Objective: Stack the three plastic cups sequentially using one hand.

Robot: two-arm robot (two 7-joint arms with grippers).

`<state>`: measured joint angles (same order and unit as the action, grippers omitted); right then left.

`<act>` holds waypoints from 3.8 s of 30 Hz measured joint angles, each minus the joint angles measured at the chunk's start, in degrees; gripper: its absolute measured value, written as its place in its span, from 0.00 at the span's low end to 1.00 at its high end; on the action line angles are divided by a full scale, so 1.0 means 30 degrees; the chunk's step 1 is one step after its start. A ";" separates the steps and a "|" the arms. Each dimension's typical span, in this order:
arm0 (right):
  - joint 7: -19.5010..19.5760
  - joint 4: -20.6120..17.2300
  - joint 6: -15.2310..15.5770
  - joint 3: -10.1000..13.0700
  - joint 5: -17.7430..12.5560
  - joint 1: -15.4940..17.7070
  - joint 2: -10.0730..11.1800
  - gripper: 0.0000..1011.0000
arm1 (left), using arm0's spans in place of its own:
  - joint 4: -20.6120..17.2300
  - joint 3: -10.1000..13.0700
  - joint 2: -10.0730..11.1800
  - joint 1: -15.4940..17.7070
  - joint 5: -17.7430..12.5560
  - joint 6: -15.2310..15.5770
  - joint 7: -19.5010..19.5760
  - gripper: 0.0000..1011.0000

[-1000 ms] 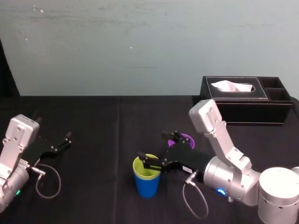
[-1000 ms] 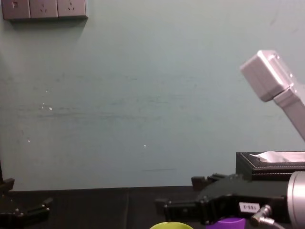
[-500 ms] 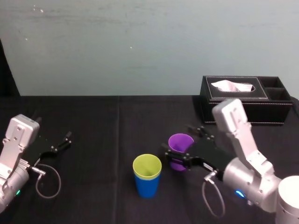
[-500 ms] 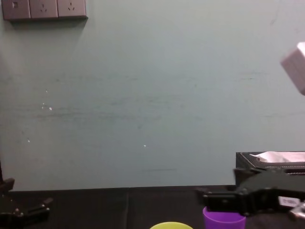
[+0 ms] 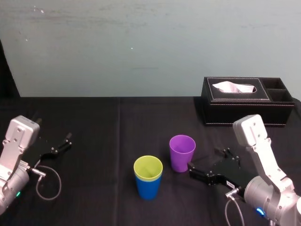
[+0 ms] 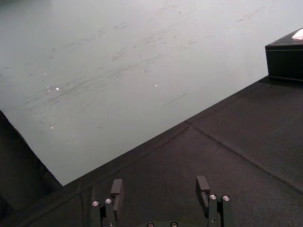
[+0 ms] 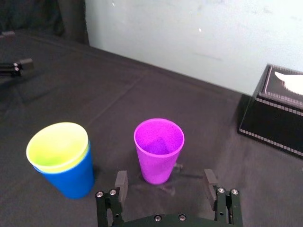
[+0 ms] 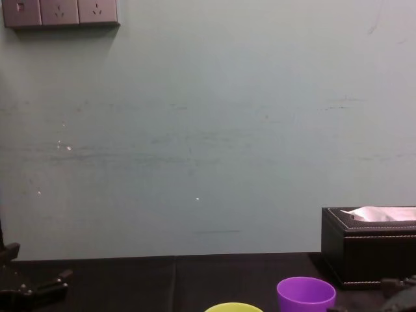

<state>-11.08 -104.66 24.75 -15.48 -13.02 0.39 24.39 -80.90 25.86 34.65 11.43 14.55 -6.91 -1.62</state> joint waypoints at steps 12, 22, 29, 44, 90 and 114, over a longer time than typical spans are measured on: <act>-0.0107 0.1681 0.0651 -0.0129 0.0567 -0.0595 -0.0812 0.99 | -0.0001 0.0001 0.0000 -0.0002 0.0000 0.0000 0.0000 0.99; -0.0545 0.3129 -0.0231 -0.0486 0.1255 -0.1478 -0.1668 0.99 | 0.0000 0.0001 0.0000 -0.0001 0.0000 0.0000 0.0000 0.99; -0.0723 0.3695 -0.0556 -0.0525 0.1625 -0.1867 -0.2140 0.99 | -0.0001 0.0000 0.0000 -0.0001 -0.0001 0.0001 0.0000 0.99; -0.1081 0.4679 -0.0873 -0.0340 0.2104 -0.2397 -0.2910 0.99 | 0.0000 0.0001 0.0000 -0.0002 0.0000 0.0001 0.0000 0.99; -0.1408 0.5978 -0.0886 -0.0404 0.2714 -0.3368 -0.3893 0.99 | 0.0000 0.0001 0.0000 -0.0002 -0.0001 0.0000 0.0000 0.99; -0.1252 0.6261 -0.0710 -0.0295 0.2640 -0.3631 -0.4159 0.99 | 0.0000 0.0001 0.0000 -0.0002 0.0000 0.0000 0.0000 0.99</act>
<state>-14.83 -85.87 22.62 -16.36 -5.10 -10.50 11.91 -80.90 25.86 34.65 11.43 14.55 -6.91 -1.62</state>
